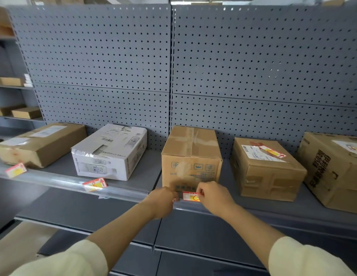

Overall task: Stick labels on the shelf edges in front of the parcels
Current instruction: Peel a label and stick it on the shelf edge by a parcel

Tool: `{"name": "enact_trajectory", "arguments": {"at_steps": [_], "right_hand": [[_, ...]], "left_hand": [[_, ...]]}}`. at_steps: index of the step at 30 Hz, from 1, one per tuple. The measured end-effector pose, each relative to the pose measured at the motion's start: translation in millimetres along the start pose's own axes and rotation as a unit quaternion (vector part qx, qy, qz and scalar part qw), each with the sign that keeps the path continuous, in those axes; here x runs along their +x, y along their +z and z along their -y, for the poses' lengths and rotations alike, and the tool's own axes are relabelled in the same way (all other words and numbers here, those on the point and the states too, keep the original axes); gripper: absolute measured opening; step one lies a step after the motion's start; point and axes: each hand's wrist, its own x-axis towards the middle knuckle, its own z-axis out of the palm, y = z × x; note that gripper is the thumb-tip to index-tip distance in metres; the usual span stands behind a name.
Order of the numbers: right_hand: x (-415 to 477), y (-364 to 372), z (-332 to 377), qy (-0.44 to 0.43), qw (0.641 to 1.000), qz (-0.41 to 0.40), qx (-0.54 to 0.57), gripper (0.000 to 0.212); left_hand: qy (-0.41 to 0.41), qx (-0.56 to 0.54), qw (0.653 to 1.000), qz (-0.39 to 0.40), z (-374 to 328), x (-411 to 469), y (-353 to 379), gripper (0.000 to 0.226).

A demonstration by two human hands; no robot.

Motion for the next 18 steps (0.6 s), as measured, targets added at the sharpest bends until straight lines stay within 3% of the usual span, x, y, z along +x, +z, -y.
{"name": "enact_trajectory", "arguments": {"at_steps": [9, 18], "right_hand": [[2.2, 9.9, 11.3, -0.078, 0.996, 0.005, -0.040, 0.020], [7.9, 19.2, 21.4, -0.079, 0.996, -0.006, -0.048, 0.016]], "left_hand": [[0.009, -0.016, 1.000, 0.025, 2.3, -0.3, -1.0, 0.045], [0.010, -0.004, 1.000, 0.027, 0.5, -1.8, -4.0, 0.042]]}}
